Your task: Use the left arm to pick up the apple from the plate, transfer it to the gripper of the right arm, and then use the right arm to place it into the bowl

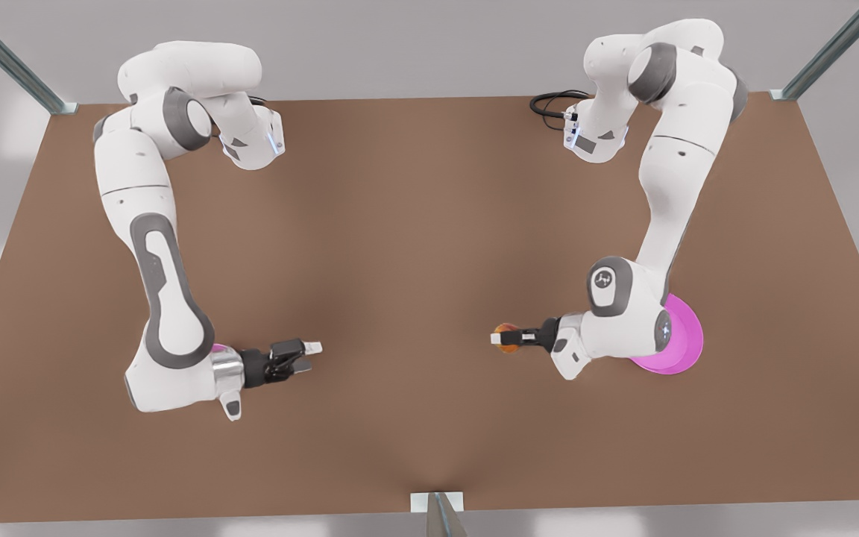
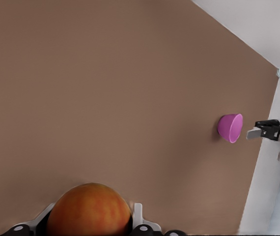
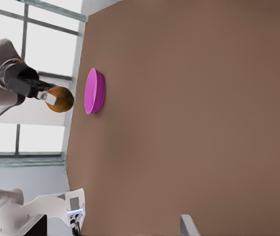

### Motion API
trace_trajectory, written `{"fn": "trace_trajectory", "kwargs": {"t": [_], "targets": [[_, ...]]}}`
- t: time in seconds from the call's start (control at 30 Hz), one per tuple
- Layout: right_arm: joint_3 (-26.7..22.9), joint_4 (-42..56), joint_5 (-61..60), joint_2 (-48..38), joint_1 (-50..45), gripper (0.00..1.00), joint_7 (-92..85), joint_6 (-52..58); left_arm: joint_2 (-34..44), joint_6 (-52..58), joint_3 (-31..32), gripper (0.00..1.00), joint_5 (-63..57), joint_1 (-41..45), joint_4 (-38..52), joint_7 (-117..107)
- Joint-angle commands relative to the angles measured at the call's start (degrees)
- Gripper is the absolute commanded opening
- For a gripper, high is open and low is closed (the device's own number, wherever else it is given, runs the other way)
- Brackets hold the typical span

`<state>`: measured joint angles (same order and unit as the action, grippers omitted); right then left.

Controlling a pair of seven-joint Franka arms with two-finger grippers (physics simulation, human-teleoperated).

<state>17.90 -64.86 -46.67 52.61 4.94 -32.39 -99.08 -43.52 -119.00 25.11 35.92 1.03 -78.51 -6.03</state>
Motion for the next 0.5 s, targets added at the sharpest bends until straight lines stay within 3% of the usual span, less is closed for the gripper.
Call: {"fn": "trace_trajectory", "kwargs": {"t": [0.0, 0.1, 0.3, 0.47], "targets": [[0.47, 0.09, -2.19, 0.21, -0.02, 1.00, -61.11, -11.39, -3.49, 5.88, 4.23, 0.68, 5.03, 0.11, 4.23, -11.71], [3.89, 0.00, -2.98, 1.79, -0.11, 1.00, -70.71, -16.23, -14.13, 5.27, 6.62, 0.68, 8.64, 5.38, 19.35, -11.81], [10.84, -1.05, -7.55, 4.25, -0.02, 1.00, -78.09, -16.23, -17.31, -5.10, 6.97, 0.68, 14.53, 10.05, 23.05, -11.10], [12.51, -3.78, -9.57, 4.25, 0.07, 1.00, -81.26, -15.97, -17.66, -7.83, 6.97, 0.68, 14.53, 10.84, 23.58, -11.10]]}}
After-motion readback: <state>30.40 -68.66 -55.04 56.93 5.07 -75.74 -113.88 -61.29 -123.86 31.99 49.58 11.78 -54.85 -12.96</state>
